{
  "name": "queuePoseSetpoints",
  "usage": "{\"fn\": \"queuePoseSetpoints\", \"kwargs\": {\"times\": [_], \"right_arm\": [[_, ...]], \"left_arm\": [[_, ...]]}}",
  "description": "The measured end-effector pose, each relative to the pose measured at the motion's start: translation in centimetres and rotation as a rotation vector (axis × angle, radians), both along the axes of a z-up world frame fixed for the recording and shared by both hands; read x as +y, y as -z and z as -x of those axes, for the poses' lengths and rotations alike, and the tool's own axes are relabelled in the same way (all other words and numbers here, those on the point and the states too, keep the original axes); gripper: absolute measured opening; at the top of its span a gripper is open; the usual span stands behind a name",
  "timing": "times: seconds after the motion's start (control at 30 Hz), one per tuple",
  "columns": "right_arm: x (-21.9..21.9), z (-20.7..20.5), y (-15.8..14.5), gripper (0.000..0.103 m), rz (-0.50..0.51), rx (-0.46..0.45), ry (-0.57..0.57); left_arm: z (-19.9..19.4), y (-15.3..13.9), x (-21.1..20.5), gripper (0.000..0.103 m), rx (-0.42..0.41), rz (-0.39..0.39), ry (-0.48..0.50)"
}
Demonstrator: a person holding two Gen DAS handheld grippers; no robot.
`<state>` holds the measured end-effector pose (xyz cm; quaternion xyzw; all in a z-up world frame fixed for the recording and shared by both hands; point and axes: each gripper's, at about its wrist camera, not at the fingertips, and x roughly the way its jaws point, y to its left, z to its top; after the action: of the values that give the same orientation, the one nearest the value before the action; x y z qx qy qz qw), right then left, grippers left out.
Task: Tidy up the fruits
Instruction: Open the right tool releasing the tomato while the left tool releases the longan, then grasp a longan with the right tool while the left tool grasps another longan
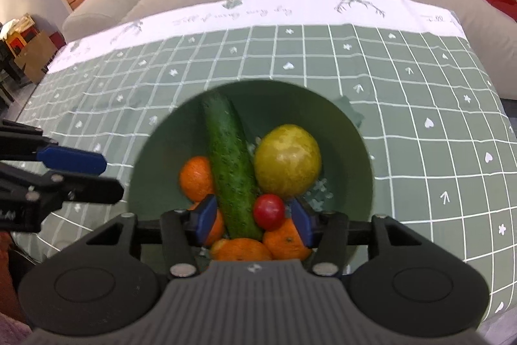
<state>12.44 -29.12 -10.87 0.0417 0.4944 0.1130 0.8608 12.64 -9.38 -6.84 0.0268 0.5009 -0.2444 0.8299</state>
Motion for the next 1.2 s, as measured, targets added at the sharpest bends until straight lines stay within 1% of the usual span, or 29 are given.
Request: {"fn": "queuePoseSetpoints", "kwargs": {"times": [0.07,0.17,0.33,0.5,0.57,0.6,0.67,0.77,0.87,0.97,1.03,1.13,1.2], "right_arm": [[0.7,0.1,-0.5,0.049,-0.007,-0.011,-0.010],[2.1,0.1,-1.4,0.049,0.001,-0.032,-0.044],[4.5,-0.9,-2.8,0.049,0.027,-0.066,-0.115],[6.3,-2.7,-3.6,0.048,0.074,-0.084,-0.195],[6.8,-3.6,-3.9,0.046,0.087,-0.089,-0.217],[6.8,-4.1,-4.0,0.041,0.092,-0.089,-0.221],[7.0,-5.3,-4.2,0.036,0.097,-0.083,-0.234],[6.8,-6.7,-4.3,0.034,0.112,-0.081,-0.244],[6.8,-8.4,-4.2,0.033,0.122,-0.071,-0.247],[6.6,-9.7,-3.8,0.029,0.114,-0.054,-0.237],[6.5,-10.5,-3.3,0.029,0.102,-0.039,-0.225],[6.4,-11.5,-2.8,0.028,0.083,-0.022,-0.206],[6.3,-12.0,-2.5,0.028,0.072,-0.017,-0.199]], "left_arm": [[0.1,-0.3,0.8,0.047,-0.046,-0.006,-0.019],[0.2,-0.5,2.0,0.047,-0.083,0.002,-0.044],[-0.5,-0.6,4.0,0.047,-0.087,0.037,-0.093],[-1.8,-0.2,4.8,0.045,-0.079,0.052,-0.092],[-2.5,0.1,4.8,0.044,-0.068,0.061,-0.086],[-2.8,0.2,4.8,0.042,-0.062,0.070,-0.082],[-3.7,0.6,4.6,0.041,-0.057,0.077,-0.071],[-5.2,1.6,4.2,0.041,-0.039,0.067,-0.049],[-6.5,2.8,4.0,0.041,-0.014,0.074,-0.037],[-7.7,4.1,3.7,0.041,0.016,0.068,-0.031],[-8.4,5.1,3.4,0.041,0.040,0.065,-0.022],[-9.4,6.7,3.1,0.037,0.084,0.062,-0.015],[-10.1,7.6,3.0,0.037,0.107,0.062,-0.016]]}}
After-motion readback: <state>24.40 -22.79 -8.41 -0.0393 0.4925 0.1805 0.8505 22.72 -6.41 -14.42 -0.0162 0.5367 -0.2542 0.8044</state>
